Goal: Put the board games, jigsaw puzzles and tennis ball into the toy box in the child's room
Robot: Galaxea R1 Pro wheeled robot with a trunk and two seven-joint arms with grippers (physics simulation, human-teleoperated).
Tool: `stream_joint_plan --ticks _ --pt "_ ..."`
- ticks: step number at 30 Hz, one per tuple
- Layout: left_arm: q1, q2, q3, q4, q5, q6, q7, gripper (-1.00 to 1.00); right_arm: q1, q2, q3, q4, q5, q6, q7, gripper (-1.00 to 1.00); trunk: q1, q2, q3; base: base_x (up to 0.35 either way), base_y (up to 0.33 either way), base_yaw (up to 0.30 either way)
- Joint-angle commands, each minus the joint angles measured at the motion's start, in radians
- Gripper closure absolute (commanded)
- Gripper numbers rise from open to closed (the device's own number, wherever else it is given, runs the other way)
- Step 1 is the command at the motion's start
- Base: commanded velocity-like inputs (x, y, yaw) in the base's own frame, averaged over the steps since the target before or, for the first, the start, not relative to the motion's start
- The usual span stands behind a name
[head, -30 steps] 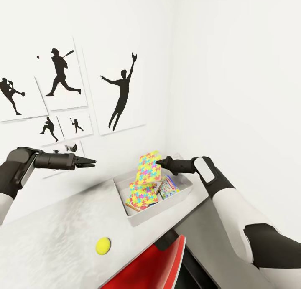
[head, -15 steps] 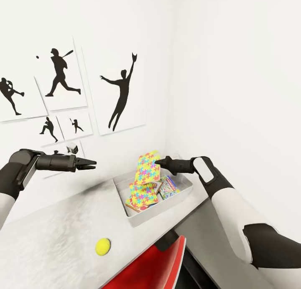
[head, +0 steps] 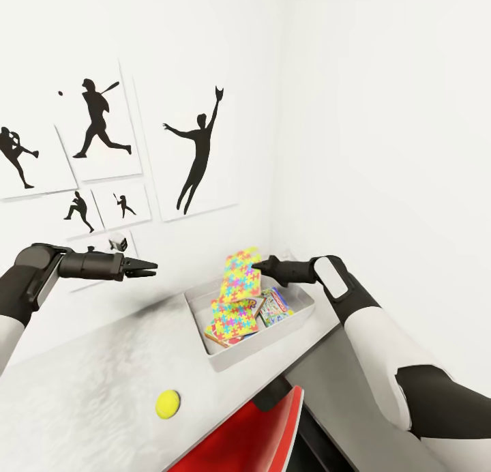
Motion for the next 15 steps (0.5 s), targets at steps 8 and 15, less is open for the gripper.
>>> stream_joint_plan --ticks 8,15 --pt "-0.001 0.002 -0.004 0.000 0.007 0.011 0.000 -1.00 -0.001 0.000 -0.001 0.000 0.010 0.002 -0.012 1.00 0.001 -0.002 -0.002 0.000 0.000 0.000" --pt "-0.001 0.002 -0.004 0.000 0.007 0.011 0.000 -1.00 -0.001 -0.002 -0.001 0.000 0.010 0.002 -0.013 1.00 0.001 -0.002 -0.002 0.000 0.000 0.000"
